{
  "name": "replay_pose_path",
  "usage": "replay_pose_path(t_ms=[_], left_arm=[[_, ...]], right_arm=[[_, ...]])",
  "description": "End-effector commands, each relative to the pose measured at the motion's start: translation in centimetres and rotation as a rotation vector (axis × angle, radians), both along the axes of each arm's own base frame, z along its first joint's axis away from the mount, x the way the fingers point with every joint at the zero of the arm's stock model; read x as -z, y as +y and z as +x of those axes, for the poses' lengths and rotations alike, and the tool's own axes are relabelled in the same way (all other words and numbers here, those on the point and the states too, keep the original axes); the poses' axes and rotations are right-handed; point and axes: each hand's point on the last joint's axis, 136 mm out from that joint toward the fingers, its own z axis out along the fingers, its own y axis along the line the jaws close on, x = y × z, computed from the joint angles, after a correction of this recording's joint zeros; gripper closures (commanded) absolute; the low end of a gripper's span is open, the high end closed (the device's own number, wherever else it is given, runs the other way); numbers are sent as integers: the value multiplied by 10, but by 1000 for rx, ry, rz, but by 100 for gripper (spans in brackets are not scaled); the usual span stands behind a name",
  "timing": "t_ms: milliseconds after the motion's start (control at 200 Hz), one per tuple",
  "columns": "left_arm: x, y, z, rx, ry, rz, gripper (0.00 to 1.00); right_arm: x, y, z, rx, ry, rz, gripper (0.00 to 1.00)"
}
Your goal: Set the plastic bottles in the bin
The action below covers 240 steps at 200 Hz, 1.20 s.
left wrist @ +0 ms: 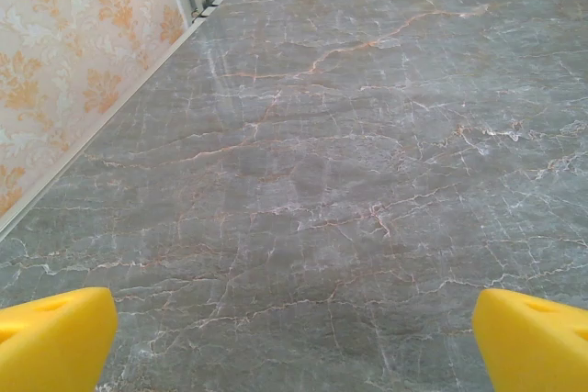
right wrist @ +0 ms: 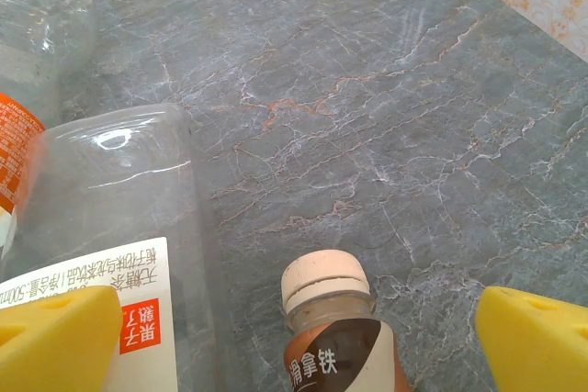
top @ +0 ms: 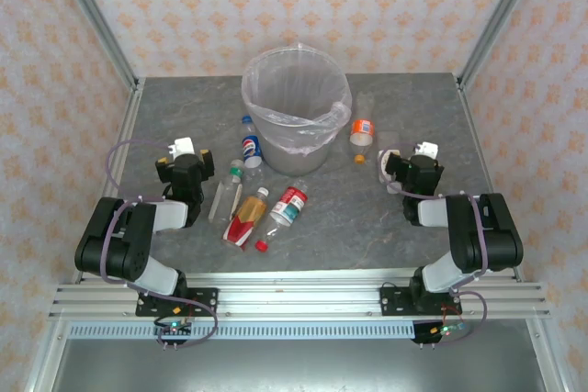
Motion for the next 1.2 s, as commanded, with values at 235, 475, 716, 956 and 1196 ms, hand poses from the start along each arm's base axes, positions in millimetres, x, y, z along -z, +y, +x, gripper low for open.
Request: replay_pose_path(t_ms=[235,475,716,956,1196], left_arm=[[-8,3,0,-28,-43,-4,0],[-8,3,0,-29,-42,-4,0],[-8,3,0,-28,-42,-3,0],[-9,4,-1,-33,-47,-1,0],[-27,0,0,-19,-17,11,0]], right_arm=[[-15,-2,8,4,-54,-2,1],[-15,-1,8,3,-53,0,1],[-15,-1,8,3,-53,1,1],[-16,-2,7,3,-59,0,1],[-40,3,-9,-29,-142,2,1]])
